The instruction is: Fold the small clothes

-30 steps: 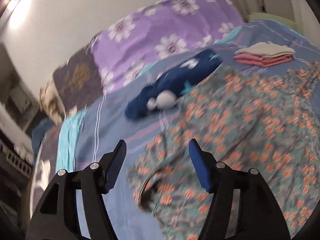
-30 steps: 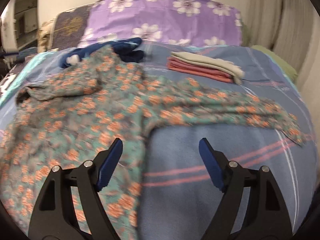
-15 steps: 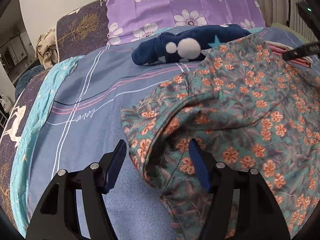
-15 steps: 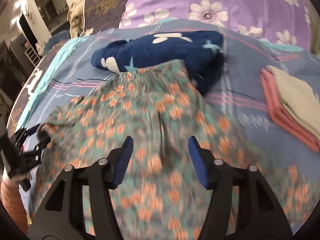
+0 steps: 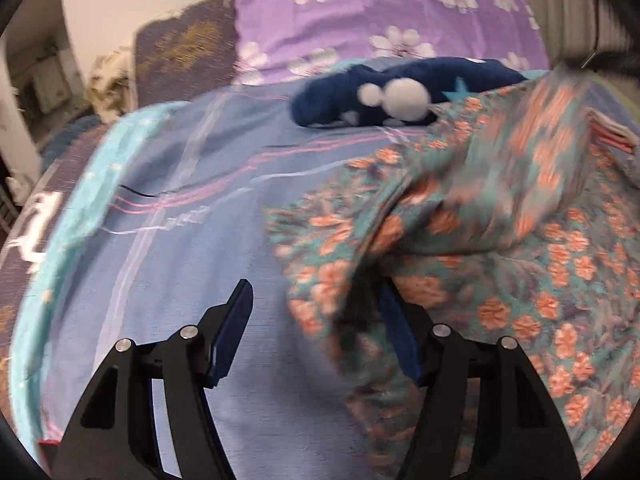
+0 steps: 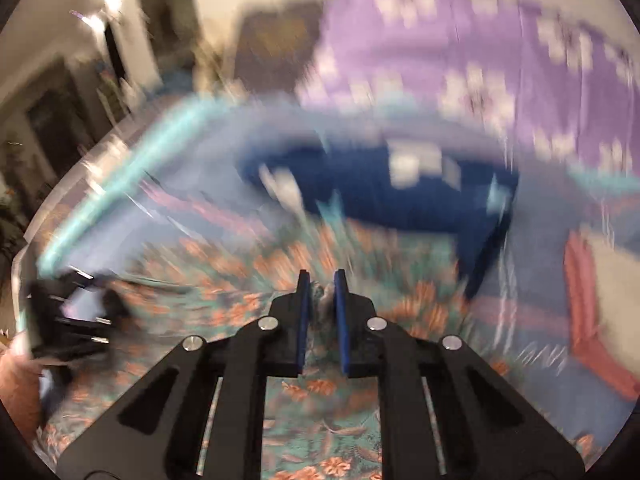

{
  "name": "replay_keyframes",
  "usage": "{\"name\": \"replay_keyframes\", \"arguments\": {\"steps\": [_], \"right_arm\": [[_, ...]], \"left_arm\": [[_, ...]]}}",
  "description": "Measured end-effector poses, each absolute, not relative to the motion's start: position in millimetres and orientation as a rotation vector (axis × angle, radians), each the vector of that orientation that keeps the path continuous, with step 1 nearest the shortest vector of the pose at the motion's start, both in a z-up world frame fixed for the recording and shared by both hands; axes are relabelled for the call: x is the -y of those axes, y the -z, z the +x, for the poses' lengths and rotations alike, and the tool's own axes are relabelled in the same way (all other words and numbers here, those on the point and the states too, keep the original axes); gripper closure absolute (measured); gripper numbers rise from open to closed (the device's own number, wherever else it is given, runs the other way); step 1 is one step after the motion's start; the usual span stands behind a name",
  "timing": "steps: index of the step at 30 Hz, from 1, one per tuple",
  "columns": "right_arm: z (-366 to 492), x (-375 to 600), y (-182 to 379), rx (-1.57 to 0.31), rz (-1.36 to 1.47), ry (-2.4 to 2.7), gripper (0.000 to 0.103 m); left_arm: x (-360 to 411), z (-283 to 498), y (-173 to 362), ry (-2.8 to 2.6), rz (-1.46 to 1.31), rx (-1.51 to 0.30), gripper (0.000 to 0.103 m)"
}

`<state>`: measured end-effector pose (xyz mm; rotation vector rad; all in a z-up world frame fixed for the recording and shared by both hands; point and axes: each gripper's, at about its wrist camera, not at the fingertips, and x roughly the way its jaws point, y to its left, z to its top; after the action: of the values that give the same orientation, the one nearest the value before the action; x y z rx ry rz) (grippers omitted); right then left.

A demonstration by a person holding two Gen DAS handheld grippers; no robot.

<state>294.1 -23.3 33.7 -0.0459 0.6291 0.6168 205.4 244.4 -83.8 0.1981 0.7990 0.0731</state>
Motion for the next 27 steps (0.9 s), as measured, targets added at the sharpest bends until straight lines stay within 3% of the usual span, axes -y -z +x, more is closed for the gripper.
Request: {"name": "replay_keyframes", "arguments": {"steps": [4, 9, 12, 15, 20, 24, 27], "right_arm": [[232, 70, -49, -0.537, -0.095, -0.746, 0.089], [200, 109, 33, -0.799, -0.166, -0.612, 0.077], [201, 148, 69, -0.919, 0.022, -0.51, 0.075], [206, 172, 69, -0.924, 0.22, -0.466, 0.073], [237, 156, 60, -0.928, 0.364, -0.486, 0.061], [261, 112, 63, -0.972, 0.241, -0.486, 0.046], [277, 99, 80, -1.025, 0.197, -0.432, 0.042]], "left_arm": [[-254, 194, 83, -0.108, 0.195, -0.794, 0.038], [-262, 182, 90, -0.104, 0.153, -0.807, 0.038], [-260, 177, 87, -0.107, 0.156, -0.802, 0.038], [-257, 172, 84, -0.11, 0.169, -0.807, 0.038], [-256, 165, 82, -0.105, 0.168, -0.799, 0.038], [-259, 166, 86, -0.107, 0.153, -0.805, 0.038], [-260, 170, 87, -0.109, 0.144, -0.809, 0.038]]}}
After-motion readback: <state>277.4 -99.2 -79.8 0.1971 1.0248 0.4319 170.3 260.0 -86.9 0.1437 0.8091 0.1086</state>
